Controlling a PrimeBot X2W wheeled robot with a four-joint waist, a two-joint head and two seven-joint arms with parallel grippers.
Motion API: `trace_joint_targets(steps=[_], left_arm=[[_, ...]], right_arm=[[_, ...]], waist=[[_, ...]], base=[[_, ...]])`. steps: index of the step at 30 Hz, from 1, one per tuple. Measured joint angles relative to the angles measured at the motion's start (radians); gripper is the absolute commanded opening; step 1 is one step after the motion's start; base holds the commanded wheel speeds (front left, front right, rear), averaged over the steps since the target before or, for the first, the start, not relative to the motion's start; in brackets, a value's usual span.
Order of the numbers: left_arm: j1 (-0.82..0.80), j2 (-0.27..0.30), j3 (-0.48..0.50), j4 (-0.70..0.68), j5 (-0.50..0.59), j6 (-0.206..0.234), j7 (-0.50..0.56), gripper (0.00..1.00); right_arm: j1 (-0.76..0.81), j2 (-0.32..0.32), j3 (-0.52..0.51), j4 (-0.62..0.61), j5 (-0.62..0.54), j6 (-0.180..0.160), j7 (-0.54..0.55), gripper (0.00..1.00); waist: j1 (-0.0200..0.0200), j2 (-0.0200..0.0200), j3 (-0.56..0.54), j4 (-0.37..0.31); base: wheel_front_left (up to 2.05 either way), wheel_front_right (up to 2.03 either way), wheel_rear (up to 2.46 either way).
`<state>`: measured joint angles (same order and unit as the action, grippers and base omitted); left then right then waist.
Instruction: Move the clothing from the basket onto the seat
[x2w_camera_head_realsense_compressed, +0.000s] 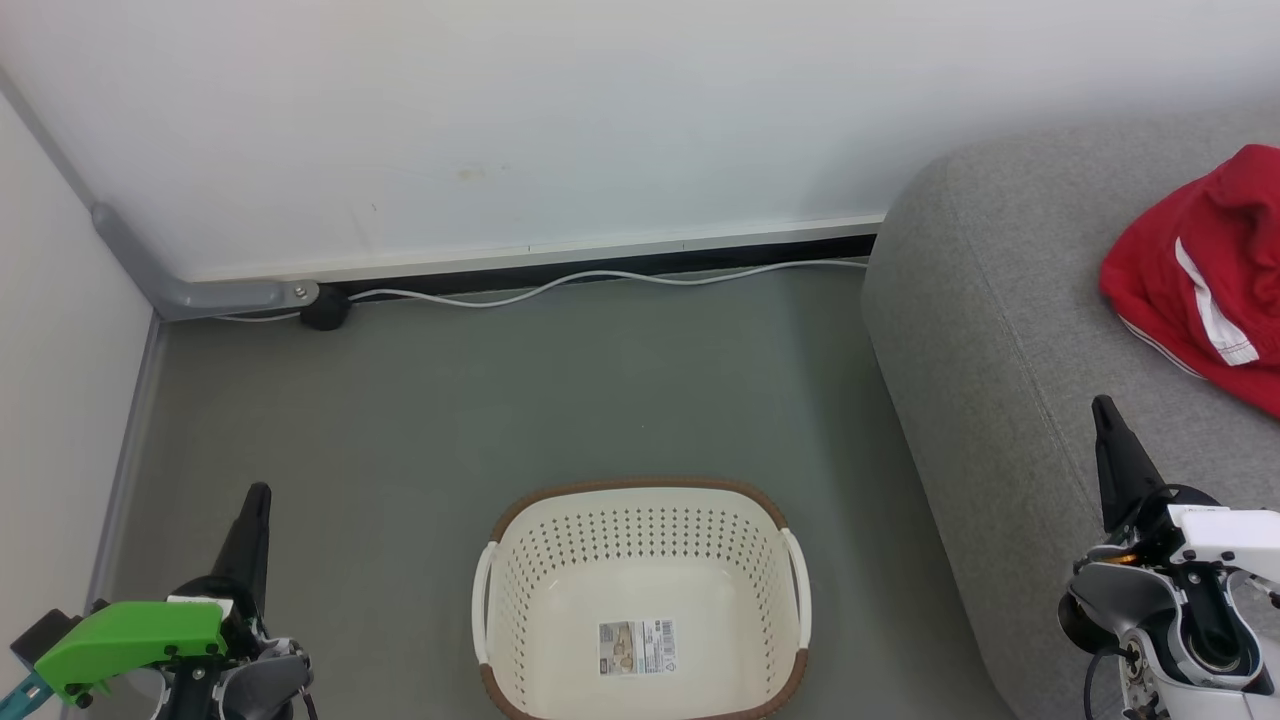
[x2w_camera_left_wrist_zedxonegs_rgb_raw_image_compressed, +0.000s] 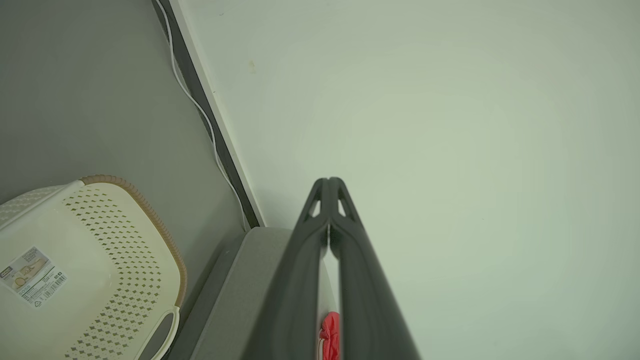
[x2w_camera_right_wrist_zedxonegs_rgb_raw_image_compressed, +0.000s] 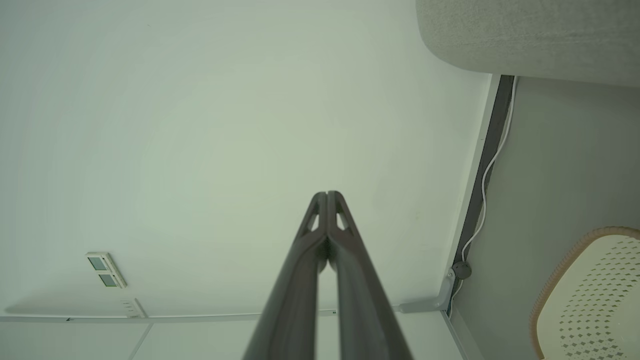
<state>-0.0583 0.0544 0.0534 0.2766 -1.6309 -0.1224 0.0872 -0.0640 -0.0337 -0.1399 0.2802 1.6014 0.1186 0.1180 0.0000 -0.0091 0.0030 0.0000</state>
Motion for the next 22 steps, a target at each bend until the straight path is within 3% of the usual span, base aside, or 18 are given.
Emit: trace_joint_targets(steps=[22], left_arm=[[0.000, 0.000, 0.001, 0.000, 0.000, 0.000, 0.000, 0.00]], right_arm=[[0.000, 0.000, 0.000, 0.000, 0.000, 0.000, 0.000, 0.00]], waist=[[0.0000, 0.0000, 0.000, 0.000]], base=[[0.00, 0.00, 0.00]])
